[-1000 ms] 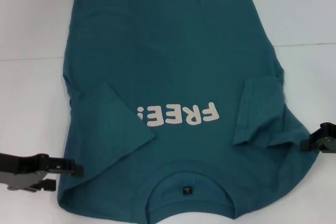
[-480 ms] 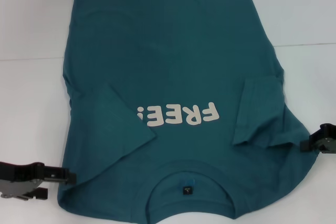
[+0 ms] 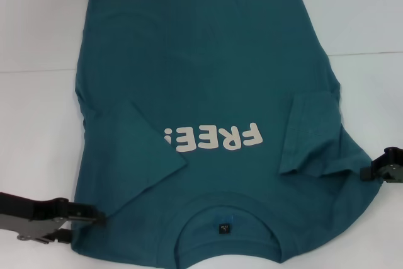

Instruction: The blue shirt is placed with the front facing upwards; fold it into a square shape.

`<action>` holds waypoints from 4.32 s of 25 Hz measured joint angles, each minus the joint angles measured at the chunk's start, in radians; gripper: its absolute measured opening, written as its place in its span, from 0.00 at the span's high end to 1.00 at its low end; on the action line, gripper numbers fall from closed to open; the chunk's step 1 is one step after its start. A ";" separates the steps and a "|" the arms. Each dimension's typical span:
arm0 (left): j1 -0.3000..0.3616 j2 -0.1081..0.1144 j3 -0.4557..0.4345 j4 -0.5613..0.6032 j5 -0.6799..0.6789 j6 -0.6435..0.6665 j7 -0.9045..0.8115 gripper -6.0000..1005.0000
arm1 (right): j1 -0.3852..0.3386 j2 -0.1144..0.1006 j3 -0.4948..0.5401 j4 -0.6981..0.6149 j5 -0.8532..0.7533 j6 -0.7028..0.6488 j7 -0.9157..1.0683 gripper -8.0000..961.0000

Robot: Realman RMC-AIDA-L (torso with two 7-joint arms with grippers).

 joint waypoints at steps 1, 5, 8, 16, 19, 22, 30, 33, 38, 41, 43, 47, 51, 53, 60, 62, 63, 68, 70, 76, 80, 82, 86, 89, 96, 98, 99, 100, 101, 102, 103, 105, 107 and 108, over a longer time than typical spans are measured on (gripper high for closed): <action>-0.003 0.001 0.000 -0.010 0.000 -0.004 0.000 0.09 | 0.000 0.000 0.001 0.000 0.000 0.000 -0.001 0.95; -0.016 0.003 0.000 -0.030 0.000 -0.013 0.003 0.09 | 0.000 0.000 0.009 0.000 0.000 -0.003 -0.007 0.95; -0.020 0.007 0.000 -0.031 0.000 -0.017 0.003 0.09 | 0.000 0.000 0.013 0.000 0.000 -0.004 -0.009 0.95; -0.016 0.019 -0.004 -0.023 0.023 -0.036 -0.001 0.09 | 0.000 0.000 0.013 0.000 0.000 -0.005 -0.014 0.95; -0.017 0.019 -0.003 -0.024 0.037 -0.038 -0.003 0.09 | 0.000 0.000 0.013 0.000 0.000 -0.005 -0.014 0.95; -0.019 0.017 -0.001 -0.029 0.041 -0.038 -0.003 0.09 | 0.000 0.000 0.012 0.000 0.000 -0.005 -0.014 0.95; -0.027 0.013 0.000 -0.030 0.041 -0.032 -0.005 0.09 | 0.000 0.000 0.012 0.000 0.001 -0.005 -0.014 0.95; -0.029 0.012 0.000 -0.035 0.041 -0.033 -0.006 0.09 | 0.000 0.000 0.012 0.000 0.002 -0.005 -0.014 0.95; -0.037 0.011 0.000 -0.053 0.042 -0.037 -0.006 0.09 | -0.001 0.000 0.022 0.000 0.002 -0.009 -0.022 0.96; -0.042 0.011 0.000 -0.057 0.042 -0.037 -0.006 0.09 | -0.002 0.000 0.025 0.000 0.002 -0.011 -0.023 0.96; -0.043 0.012 0.000 -0.057 0.042 -0.038 -0.007 0.09 | -0.002 0.000 0.026 0.000 0.002 -0.011 -0.024 0.96; -0.046 0.012 0.000 -0.057 0.042 -0.038 -0.009 0.09 | -0.002 0.000 0.026 0.000 0.001 -0.011 -0.025 0.96; -0.050 0.013 0.000 -0.063 0.053 -0.039 -0.015 0.09 | -0.001 0.000 0.026 0.000 0.002 -0.012 -0.026 0.96; -0.051 0.014 0.001 -0.067 0.062 -0.040 -0.019 0.10 | -0.001 0.000 0.026 0.000 0.004 -0.012 -0.026 0.96; -0.054 0.007 0.048 -0.071 0.097 -0.059 -0.022 0.21 | -0.001 -0.001 0.026 0.000 0.010 -0.012 -0.027 0.96; -0.054 0.006 0.062 -0.071 0.100 -0.068 -0.024 0.28 | -0.001 -0.001 0.026 0.000 0.010 -0.013 -0.027 0.96; -0.054 0.005 0.065 -0.071 0.101 -0.071 -0.024 0.32 | -0.002 -0.001 0.026 0.000 0.010 -0.013 -0.027 0.96; -0.056 0.004 0.067 -0.062 0.102 -0.075 -0.024 0.51 | -0.002 -0.001 0.026 0.000 0.011 -0.015 -0.027 0.96; -0.057 0.004 0.067 -0.059 0.103 -0.075 -0.024 0.61 | -0.002 0.000 0.026 0.000 0.011 -0.015 -0.027 0.96; -0.060 0.004 0.075 -0.060 0.105 -0.083 -0.023 0.85 | -0.008 0.000 0.026 0.000 0.015 -0.018 -0.027 0.96; -0.060 0.002 0.092 -0.060 0.106 -0.089 -0.020 0.90 | -0.010 -0.001 0.026 0.000 0.024 -0.018 -0.028 0.96; -0.060 0.002 0.092 -0.060 0.106 -0.089 -0.017 0.90 | -0.012 -0.001 0.026 0.000 0.025 -0.018 -0.033 0.96; -0.056 0.000 0.092 -0.054 0.102 -0.089 0.011 0.90 | -0.017 -0.005 0.030 0.000 0.030 -0.019 -0.049 0.96; -0.046 -0.007 0.087 -0.034 0.099 -0.089 0.029 0.90 | -0.024 -0.007 0.044 -0.003 0.046 -0.024 -0.066 0.96; -0.037 -0.016 0.086 -0.009 0.098 -0.101 0.039 0.91 | -0.032 -0.008 0.055 -0.011 0.057 -0.029 -0.076 0.96; -0.037 -0.019 0.089 -0.009 0.099 -0.105 0.042 0.91 | -0.032 -0.008 0.055 -0.011 0.057 -0.029 -0.077 0.96; -0.037 -0.021 0.090 -0.009 0.100 -0.107 0.043 0.91 | -0.032 -0.008 0.055 -0.012 0.057 -0.029 -0.078 0.96; -0.038 -0.022 0.091 -0.009 0.102 -0.109 0.044 0.92 | -0.032 -0.008 0.055 -0.012 0.057 -0.029 -0.078 0.96; -0.038 -0.022 0.092 -0.009 0.102 -0.110 0.044 0.92 | -0.032 -0.008 0.055 -0.012 0.057 -0.029 -0.078 0.96; -0.038 -0.023 0.093 -0.009 0.102 -0.111 0.045 0.92 | -0.032 -0.008 0.055 -0.012 0.057 -0.029 -0.078 0.96; -0.039 -0.023 0.094 -0.009 0.102 -0.112 0.045 0.92 | -0.032 -0.008 0.055 -0.012 0.057 -0.029 -0.078 0.96; -0.041 -0.023 0.095 -0.011 0.103 -0.115 0.046 0.93 | -0.032 -0.008 0.055 -0.012 0.057 -0.028 -0.078 0.96; -0.044 -0.023 0.095 -0.011 0.103 -0.115 0.044 0.94 | -0.031 -0.008 0.055 -0.012 0.057 -0.026 -0.080 0.96; -0.045 -0.021 0.093 -0.010 0.102 -0.113 0.043 0.95 | -0.030 -0.008 0.055 -0.012 0.057 -0.026 -0.081 0.96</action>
